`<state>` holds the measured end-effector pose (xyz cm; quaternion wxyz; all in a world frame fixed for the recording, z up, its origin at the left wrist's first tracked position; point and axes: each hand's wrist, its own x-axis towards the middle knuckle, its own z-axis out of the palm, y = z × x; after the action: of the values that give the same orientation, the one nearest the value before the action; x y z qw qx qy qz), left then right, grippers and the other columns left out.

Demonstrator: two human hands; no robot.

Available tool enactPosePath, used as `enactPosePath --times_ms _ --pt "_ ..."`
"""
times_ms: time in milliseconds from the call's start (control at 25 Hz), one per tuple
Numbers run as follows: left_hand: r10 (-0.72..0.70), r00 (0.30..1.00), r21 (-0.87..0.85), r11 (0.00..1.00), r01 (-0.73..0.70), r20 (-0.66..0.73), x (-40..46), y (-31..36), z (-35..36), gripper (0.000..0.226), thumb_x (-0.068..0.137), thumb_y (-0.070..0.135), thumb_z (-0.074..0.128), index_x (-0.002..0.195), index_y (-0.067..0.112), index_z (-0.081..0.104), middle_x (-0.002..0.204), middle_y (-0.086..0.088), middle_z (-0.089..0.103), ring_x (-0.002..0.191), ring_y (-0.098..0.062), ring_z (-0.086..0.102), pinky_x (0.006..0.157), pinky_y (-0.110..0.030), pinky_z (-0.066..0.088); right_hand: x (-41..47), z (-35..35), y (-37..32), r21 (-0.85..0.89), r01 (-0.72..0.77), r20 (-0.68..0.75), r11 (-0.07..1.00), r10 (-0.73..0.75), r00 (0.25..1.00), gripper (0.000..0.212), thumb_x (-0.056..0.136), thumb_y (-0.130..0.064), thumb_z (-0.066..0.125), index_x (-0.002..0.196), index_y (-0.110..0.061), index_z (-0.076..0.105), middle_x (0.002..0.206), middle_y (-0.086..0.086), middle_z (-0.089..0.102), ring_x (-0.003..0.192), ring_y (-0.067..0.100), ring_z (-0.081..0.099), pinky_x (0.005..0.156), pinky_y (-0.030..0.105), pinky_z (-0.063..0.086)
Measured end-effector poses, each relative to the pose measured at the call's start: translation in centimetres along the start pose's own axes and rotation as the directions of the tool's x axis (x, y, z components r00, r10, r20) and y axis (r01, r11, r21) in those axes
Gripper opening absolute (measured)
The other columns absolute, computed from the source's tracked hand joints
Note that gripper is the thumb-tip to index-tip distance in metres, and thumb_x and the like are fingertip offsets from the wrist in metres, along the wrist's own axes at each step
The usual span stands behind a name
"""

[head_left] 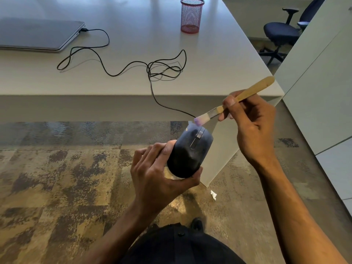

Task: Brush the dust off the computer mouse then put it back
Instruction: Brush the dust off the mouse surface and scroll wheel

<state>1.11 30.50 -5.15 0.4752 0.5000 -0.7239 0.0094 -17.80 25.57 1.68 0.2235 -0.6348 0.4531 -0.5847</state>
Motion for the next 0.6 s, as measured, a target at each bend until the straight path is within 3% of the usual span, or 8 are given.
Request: enactPosePath --times_ms 80,160,240,320,480,520,600 --pt "0.002 1.0 0.001 1.0 -0.002 -0.003 -0.01 -0.02 -0.02 0.067 0.072 0.065 0.067 0.102 0.005 0.067 0.092 -0.002 0.067 0.083 -0.008 0.055 0.08 -0.021 0.036 -0.23 0.25 -0.48 0.1 0.032 0.135 0.994 -0.046 0.99 0.013 0.099 -0.017 0.053 0.093 -0.013 0.064 0.075 -0.012 0.067 0.069 0.004 0.066 0.073 0.02 0.052" --pt "0.004 1.0 0.002 1.0 -0.004 -0.004 -0.01 -0.06 -0.08 0.068 0.073 0.066 0.065 0.102 0.005 0.067 0.093 -0.003 0.068 0.084 -0.009 0.056 0.081 -0.02 0.035 -0.36 0.72 -0.64 0.029 0.006 0.2 1.0 -0.012 0.98 0.012 0.098 -0.019 0.055 0.093 -0.013 0.065 0.075 -0.012 0.067 0.07 0.004 0.067 0.075 0.02 0.054" --pt "0.003 1.0 0.001 1.0 -0.003 0.002 -0.03 -0.05 -0.16 0.068 0.073 0.066 0.065 0.102 0.005 0.067 0.092 -0.002 0.068 0.083 -0.01 0.057 0.08 -0.021 0.036 -0.12 1.0 -0.47 -0.142 0.01 0.108 0.99 0.006 0.994 0.01 0.1 -0.019 0.056 0.094 -0.016 0.063 0.076 -0.017 0.065 0.071 -0.002 0.067 0.074 0.015 0.053" --pt "0.002 1.0 0.006 1.0 -0.002 0.009 -0.07 0.0 -0.17 0.068 0.072 0.065 0.066 0.102 0.005 0.066 0.092 -0.002 0.068 0.083 -0.01 0.056 0.079 -0.023 0.038 0.28 0.96 -0.52 -0.165 0.011 0.007 0.986 -0.01 1.0 0.011 0.101 -0.017 0.055 0.094 -0.016 0.063 0.077 -0.017 0.064 0.07 -0.003 0.066 0.073 0.017 0.054" --pt "0.001 1.0 -0.002 1.0 -0.001 -0.001 0.01 -0.04 -0.19 0.067 0.072 0.064 0.067 0.102 0.004 0.067 0.093 -0.003 0.068 0.084 -0.01 0.056 0.079 -0.023 0.037 0.08 0.69 -0.68 0.084 -0.005 0.188 0.996 -0.011 0.982 0.014 0.099 -0.017 0.054 0.093 -0.01 0.065 0.074 -0.003 0.066 0.069 0.008 0.066 0.074 0.023 0.053" --pt "0.002 1.0 -0.001 1.0 -0.002 0.001 0.01 -0.04 -0.2 0.067 0.072 0.064 0.067 0.102 0.004 0.067 0.094 -0.003 0.068 0.084 -0.01 0.056 0.08 -0.023 0.037 0.02 0.76 -0.57 0.036 -0.035 0.21 0.999 0.027 0.977 0.015 0.1 -0.017 0.055 0.093 -0.009 0.065 0.074 -0.004 0.067 0.069 0.007 0.067 0.075 0.021 0.053" --pt "0.002 1.0 0.002 1.0 -0.002 0.009 -0.02 -0.04 -0.22 0.068 0.072 0.065 0.066 0.103 0.004 0.067 0.093 -0.003 0.068 0.083 -0.01 0.056 0.079 -0.024 0.038 0.08 0.89 -0.22 -0.139 -0.068 0.126 0.988 0.086 0.988 0.015 0.101 -0.018 0.054 0.093 -0.013 0.065 0.074 -0.011 0.066 0.071 0.0 0.067 0.075 0.018 0.053"
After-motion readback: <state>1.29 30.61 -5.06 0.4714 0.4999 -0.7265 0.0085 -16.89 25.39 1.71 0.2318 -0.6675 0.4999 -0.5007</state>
